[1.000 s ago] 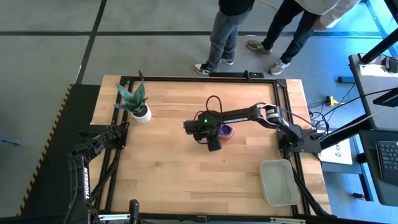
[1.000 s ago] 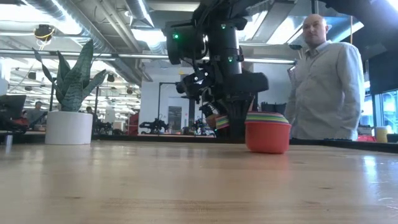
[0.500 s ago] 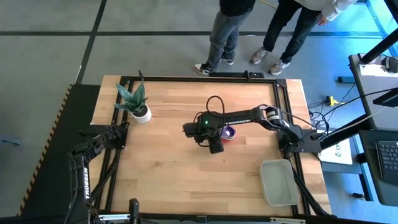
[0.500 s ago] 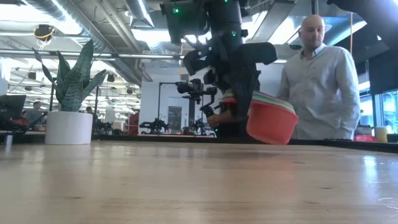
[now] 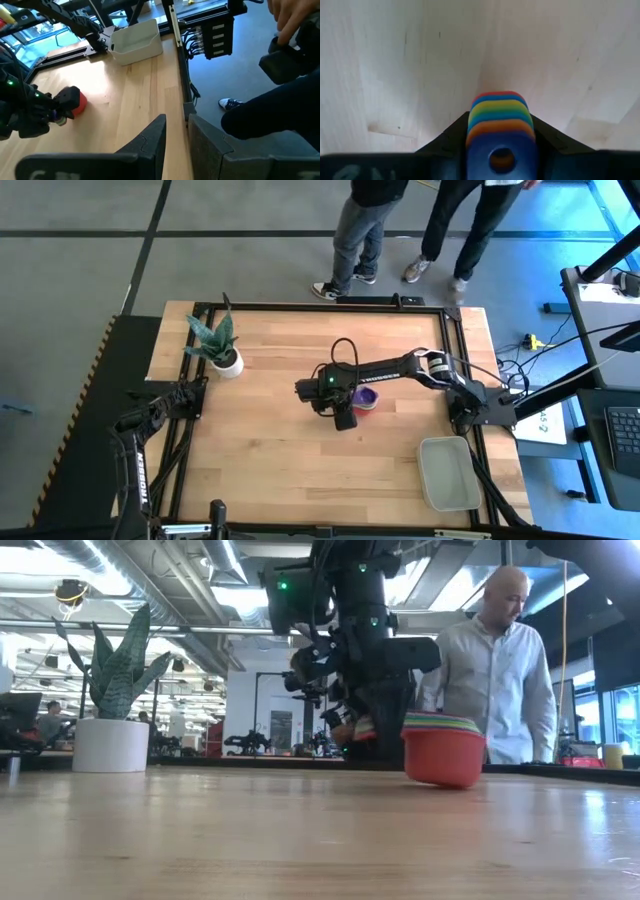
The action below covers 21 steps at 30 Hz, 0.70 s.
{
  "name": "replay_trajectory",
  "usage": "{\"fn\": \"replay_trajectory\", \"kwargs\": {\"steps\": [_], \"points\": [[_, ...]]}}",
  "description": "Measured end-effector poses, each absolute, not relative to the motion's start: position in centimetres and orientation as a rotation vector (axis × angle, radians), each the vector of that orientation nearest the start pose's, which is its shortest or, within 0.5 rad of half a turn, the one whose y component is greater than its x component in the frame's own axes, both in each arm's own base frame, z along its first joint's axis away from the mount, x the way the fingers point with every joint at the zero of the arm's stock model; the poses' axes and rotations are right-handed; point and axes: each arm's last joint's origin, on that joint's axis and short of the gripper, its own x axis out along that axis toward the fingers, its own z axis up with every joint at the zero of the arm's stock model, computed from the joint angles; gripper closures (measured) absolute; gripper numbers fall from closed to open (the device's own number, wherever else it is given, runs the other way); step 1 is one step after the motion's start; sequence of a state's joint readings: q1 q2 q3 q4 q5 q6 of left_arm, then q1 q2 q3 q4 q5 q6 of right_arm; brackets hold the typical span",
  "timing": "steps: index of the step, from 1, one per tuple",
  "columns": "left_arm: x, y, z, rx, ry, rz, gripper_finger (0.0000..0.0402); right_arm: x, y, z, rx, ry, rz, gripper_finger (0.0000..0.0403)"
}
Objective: Nest measuring cups in basket
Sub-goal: Put the stacked colored measuring cups into the gray bin
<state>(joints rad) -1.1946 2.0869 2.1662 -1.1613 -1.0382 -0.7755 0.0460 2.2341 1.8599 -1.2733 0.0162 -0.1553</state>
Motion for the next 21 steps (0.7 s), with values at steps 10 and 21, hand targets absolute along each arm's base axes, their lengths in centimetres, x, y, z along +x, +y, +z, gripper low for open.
{"fn": "replay_trajectory", "kwargs": {"steps": [10, 21], "points": [[18.09, -39.02, 34.0, 0.192, 0.471, 0.046, 0.0325, 43.03, 1.93, 18.09, -0.155, 1.582, 0.168, 0.0151], [18.07, -39.09, 34.02, 0.185, 0.47, 0.042, 0.0325, 43.28, 1.55, 18.09, -0.149, 1.559, 0.155, 0.0084]]}}
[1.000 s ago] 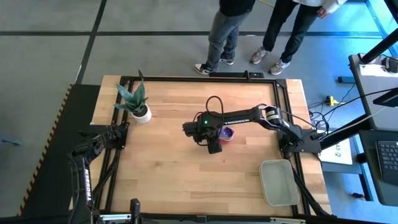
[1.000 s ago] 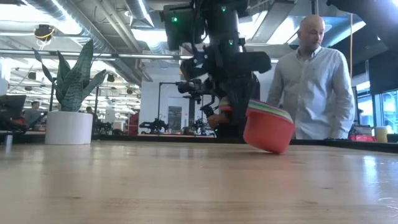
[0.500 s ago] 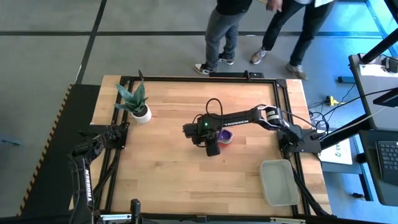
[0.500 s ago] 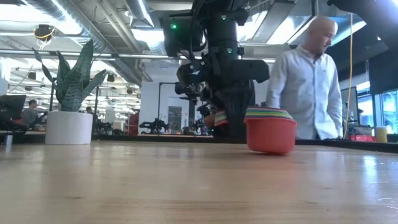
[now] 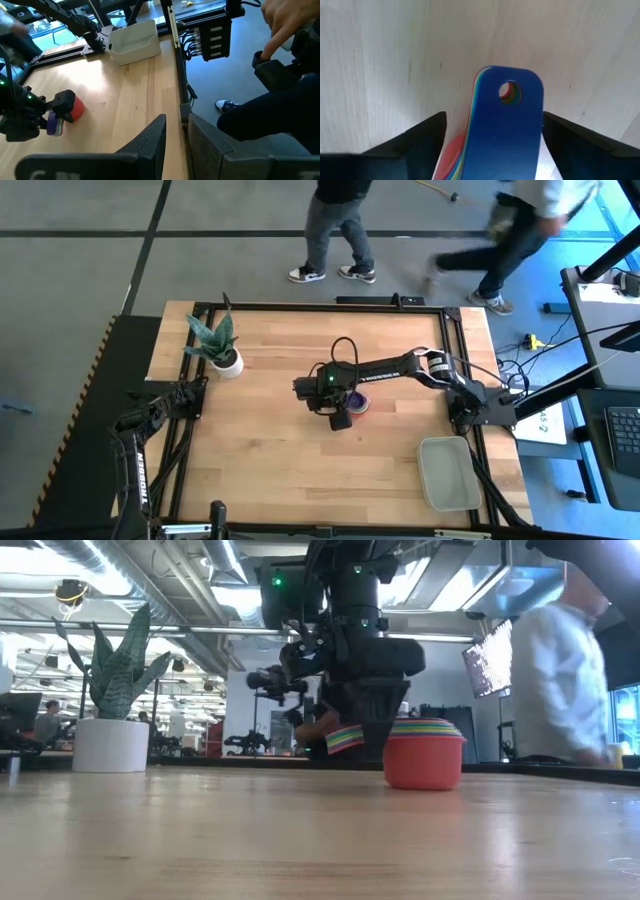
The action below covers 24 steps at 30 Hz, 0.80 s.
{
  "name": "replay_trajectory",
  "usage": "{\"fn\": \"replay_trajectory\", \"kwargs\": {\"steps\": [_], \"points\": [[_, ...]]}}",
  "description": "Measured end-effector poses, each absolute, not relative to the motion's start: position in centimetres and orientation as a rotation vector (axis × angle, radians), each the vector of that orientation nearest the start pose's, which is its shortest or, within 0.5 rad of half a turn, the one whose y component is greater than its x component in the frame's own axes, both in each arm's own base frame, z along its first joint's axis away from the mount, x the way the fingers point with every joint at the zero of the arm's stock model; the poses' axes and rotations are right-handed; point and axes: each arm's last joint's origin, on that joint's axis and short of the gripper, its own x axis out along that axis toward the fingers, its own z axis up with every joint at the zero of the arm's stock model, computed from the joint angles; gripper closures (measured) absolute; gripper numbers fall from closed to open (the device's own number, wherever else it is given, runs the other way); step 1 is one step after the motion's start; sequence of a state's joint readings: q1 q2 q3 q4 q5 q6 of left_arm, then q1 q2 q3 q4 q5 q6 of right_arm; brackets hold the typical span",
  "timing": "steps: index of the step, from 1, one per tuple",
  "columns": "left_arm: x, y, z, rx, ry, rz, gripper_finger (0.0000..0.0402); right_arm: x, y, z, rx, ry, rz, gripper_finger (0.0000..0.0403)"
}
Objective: Nest measuring cups in basket
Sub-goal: Put the stacked colored measuring cups into the gray bin
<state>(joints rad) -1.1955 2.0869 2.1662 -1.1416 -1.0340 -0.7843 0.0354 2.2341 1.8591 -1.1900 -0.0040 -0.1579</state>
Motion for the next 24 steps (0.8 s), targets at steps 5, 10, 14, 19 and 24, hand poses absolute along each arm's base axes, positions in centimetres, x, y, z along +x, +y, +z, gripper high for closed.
{"fn": "replay_trajectory", "kwargs": {"steps": [5, 10, 14, 19, 24], "points": [[17.9, -39.2, 34.0, 0.187, 0.47, 0.037, 0.0325, 43.3, 0.8, 18.1, -0.135, 1.56, 0.14, 0.0122], [17.8, -39.2, 34.0, 0.187, 0.47, 0.037, 0.0325, 43.3, -0.1, 18.1, -0.119, 1.562, 0.125, 0.0164], [17.9, -39.2, 34.0, 0.188, 0.47, 0.038, 0.0325, 43.3, -0.5, 18.1, -0.111, 1.563, 0.119, 0.021], [17.9, -39.2, 34.0, 0.188, 0.466, 0.041, 0.0325, 43.3, -0.5, 18.1, -0.12, 1.562, 0.144, 0.0276], [17.9, -39.2, 34.0, 0.189, 0.464, 0.043, 0.0325, 43.2, 0.1, 18.1, -0.135, 1.564, 0.193, 0.0276]]}}
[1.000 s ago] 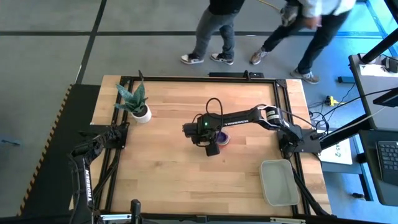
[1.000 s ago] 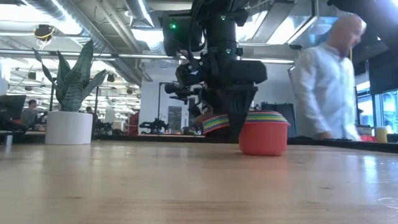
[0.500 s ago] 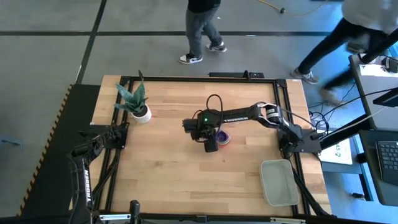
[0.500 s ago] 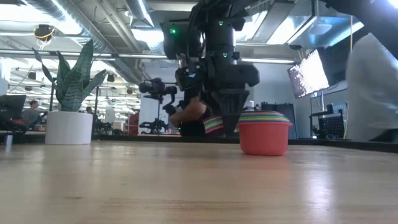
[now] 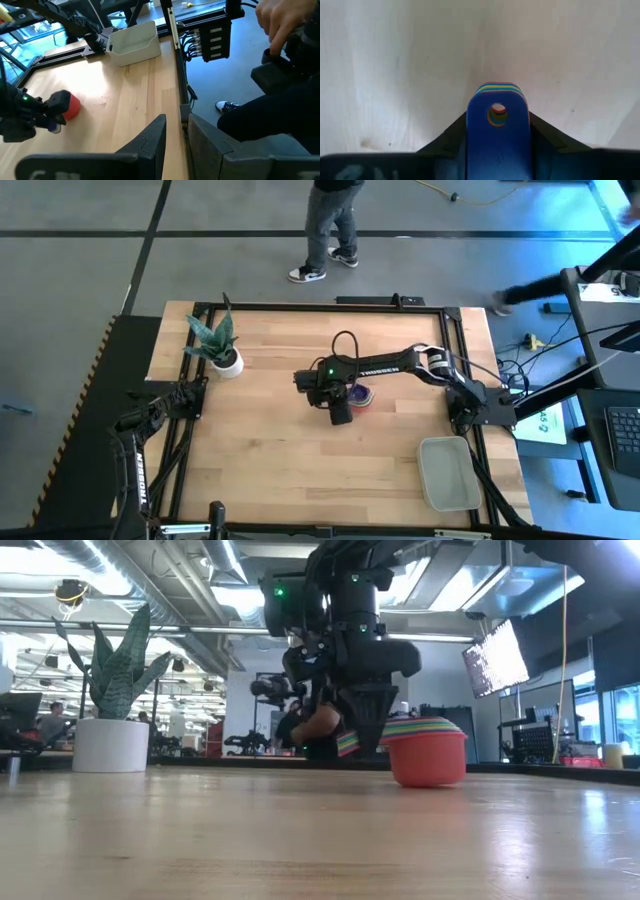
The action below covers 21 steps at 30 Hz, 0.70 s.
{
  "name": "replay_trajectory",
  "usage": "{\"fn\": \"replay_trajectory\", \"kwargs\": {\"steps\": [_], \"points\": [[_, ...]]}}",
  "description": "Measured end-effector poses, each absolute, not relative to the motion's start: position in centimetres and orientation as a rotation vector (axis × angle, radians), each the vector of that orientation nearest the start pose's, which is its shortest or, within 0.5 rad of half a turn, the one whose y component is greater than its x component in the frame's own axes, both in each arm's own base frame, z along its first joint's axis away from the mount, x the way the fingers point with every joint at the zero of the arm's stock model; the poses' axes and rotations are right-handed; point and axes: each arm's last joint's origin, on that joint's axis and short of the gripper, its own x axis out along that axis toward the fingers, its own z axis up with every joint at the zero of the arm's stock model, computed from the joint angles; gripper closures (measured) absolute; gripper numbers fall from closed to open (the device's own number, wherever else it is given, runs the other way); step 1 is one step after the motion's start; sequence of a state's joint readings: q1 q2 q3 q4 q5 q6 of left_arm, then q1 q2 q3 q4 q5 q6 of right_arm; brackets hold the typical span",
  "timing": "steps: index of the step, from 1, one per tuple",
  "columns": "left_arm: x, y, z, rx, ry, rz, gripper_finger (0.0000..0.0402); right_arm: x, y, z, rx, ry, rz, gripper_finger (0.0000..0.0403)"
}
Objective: Nest measuring cups in basket
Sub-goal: Put the stacked colored measuring cups into the gray bin
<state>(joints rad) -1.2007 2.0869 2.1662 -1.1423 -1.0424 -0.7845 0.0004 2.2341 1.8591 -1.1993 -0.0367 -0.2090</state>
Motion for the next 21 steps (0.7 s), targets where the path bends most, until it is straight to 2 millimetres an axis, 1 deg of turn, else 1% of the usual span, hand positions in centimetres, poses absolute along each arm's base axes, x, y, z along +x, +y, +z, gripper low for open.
{"fn": "replay_trajectory", "kwargs": {"steps": [12, 21], "points": [[17.9, -39.2, 34.1, 0.194, 0.452, 0.05, 0.0325, 42.8, 3.6, 18.1, -0.325, 1.588, 0.25, 0.0276], [17.9, -39.1, 34.1, 0.218, 0.451, 0.047, 0.0325, 41.4, 5.9, 18.2, -0.422, 1.7, 0.248, 0.0276]]}}
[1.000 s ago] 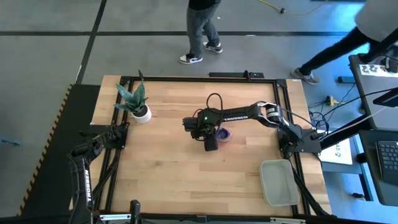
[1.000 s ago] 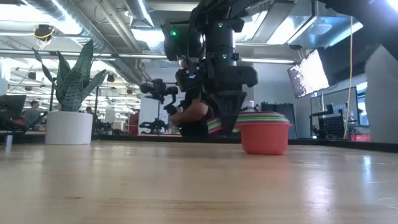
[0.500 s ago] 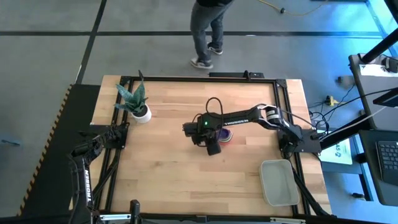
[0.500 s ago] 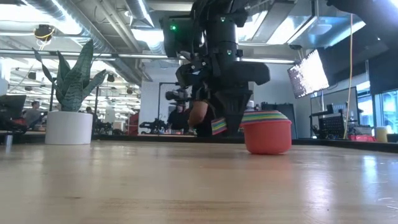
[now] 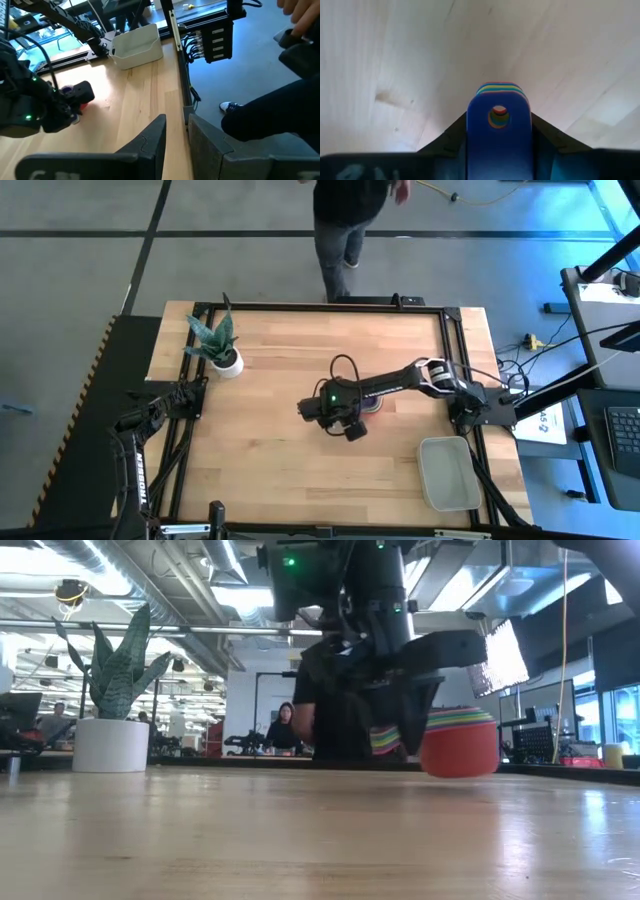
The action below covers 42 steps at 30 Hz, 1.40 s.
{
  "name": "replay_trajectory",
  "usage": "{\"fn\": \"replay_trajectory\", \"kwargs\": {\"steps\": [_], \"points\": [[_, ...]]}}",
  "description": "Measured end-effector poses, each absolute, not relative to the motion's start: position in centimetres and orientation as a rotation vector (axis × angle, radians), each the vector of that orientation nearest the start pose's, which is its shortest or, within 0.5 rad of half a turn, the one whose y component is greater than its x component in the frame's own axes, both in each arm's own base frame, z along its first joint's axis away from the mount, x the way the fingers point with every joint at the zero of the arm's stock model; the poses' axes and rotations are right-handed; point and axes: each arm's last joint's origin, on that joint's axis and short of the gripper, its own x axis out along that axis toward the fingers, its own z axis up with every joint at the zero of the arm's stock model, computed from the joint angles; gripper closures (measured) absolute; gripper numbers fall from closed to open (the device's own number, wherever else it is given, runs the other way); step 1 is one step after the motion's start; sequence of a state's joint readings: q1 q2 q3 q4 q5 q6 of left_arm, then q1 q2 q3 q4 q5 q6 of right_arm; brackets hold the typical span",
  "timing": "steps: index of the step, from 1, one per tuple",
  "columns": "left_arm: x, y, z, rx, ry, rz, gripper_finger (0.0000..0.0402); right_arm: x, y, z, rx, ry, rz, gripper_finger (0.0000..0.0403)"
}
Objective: Nest measuring cups in basket
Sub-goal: Put the stacked colored measuring cups into the gray bin
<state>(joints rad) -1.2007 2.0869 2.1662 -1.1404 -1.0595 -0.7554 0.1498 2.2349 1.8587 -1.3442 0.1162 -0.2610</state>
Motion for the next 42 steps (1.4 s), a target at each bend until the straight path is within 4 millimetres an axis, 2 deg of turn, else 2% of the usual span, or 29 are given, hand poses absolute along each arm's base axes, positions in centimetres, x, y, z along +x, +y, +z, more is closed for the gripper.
{"fn": "replay_trajectory", "kwargs": {"steps": [4, 7, 13, 17, 20, 25, 29, 34, 42], "points": [[17.9, -39.1, 34.1, 0.224, 0.451, 0.046, 0.0325, 40.8, 6.6, 18.3, -0.415, 1.754, 0.226, 0.0276], [17.9, -39.1, 34.1, 0.227, 0.452, 0.045, 0.0325, 40.3, 6.9, 19.4, -0.403, 1.747, 0.198, 0.0276], [17.9, -39.0, 34.1, 0.277, 0.451, 0.043, 0.0325, 39.1, 6.9, 23.5, -0.3, 1.706, 0.1, 0.0276], [18.1, -38.7, 34.0, 0.316, 0.454, 0.061, 0.0325, 37.7, 6.7, 26.4, -0.168, 1.708, -0.004, 0.0276], [18.4, -38.3, 33.9, 0.339, 0.463, 0.075, 0.0325, 36.8, 6.8, 28.3, -0.012, 1.649, -0.057, 0.0276], [18.8, -37.7, 33.7, 0.377, 0.494, 0.094, 0.0325, 34.8, 7.7, 31.5, 0.121, 1.559, -0.155, 0.0276], [19.0, -36.7, 33.4, 0.424, 0.533, 0.131, 0.0325, 33.4, 9.1, 33.0, 0.204, 1.511, -0.208, 0.0276], [19.7, -34.5, 33.0, 0.523, 0.627, 0.216, 0.0325, 32.0, 11.9, 33.6, 0.289, 1.488, -0.259, 0.0276], [23.7, -31.5, 31.2, 0.748, 0.783, 0.23, 0.0325, 29.5, 16.2, 34.3, 0.413, 1.454, -0.35, 0.0276]]}}
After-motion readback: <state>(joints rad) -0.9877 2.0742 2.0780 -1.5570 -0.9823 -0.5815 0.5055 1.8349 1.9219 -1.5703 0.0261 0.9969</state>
